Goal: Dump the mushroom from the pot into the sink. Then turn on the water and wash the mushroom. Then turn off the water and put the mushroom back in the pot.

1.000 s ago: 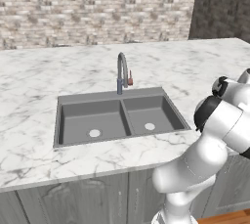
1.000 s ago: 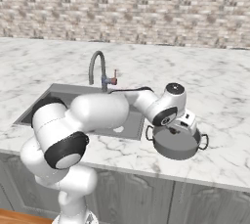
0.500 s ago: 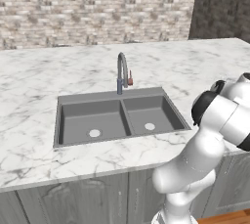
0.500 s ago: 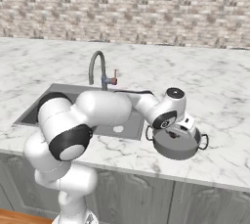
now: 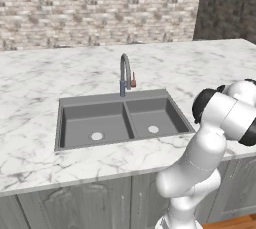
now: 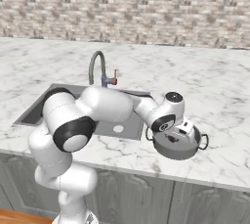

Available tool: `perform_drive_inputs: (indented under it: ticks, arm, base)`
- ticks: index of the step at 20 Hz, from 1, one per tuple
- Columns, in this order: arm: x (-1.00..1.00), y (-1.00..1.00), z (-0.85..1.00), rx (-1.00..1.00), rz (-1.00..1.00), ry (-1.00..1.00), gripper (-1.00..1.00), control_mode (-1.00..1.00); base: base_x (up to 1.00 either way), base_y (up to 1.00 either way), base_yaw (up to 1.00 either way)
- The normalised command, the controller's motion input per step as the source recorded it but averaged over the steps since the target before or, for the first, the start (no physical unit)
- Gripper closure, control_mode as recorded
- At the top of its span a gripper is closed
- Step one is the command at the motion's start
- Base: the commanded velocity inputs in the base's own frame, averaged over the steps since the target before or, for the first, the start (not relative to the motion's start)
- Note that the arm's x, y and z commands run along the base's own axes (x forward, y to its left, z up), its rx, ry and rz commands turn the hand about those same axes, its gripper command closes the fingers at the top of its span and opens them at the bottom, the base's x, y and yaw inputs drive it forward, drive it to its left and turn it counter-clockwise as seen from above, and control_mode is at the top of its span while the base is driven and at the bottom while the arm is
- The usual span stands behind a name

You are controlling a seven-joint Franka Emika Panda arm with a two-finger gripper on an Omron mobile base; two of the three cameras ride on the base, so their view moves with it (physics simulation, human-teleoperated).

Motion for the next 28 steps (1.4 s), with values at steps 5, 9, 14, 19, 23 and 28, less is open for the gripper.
perform_drive_inputs:
  ticks: [5, 9, 14, 19, 23, 28]
  arm:
    - [0.11, 0.0, -0.17, 0.0, 0.0, 0.03, 1.0, -1.0]
    - [0.12, 0.0, -0.2, 0.0, 0.0, 0.04, 1.0, -1.0]
    - [0.13, 0.0, -0.21, 0.0, 0.0, 0.05, -1.0, -1.0]
    - [0.03, -0.02, -0.08, 0.0, 0.0, 0.03, -1.0, -1.0]
    - [0.0, -0.03, 0.0, 0.0, 0.0, 0.0, -1.0, -1.0]
    - [0.0, 0.0, 0.0, 0.0, 0.0, 0.0, -1.0, -1.0]
  base:
    - [0.0, 0.0, 0.0]
    - [0.0, 0.0, 0.0]
    - [0.0, 0.0, 0.0]
    - [0.0, 0.0, 0.0]
    - [0.0, 0.0, 0.0]
    - [0.0, 0.0, 0.0]
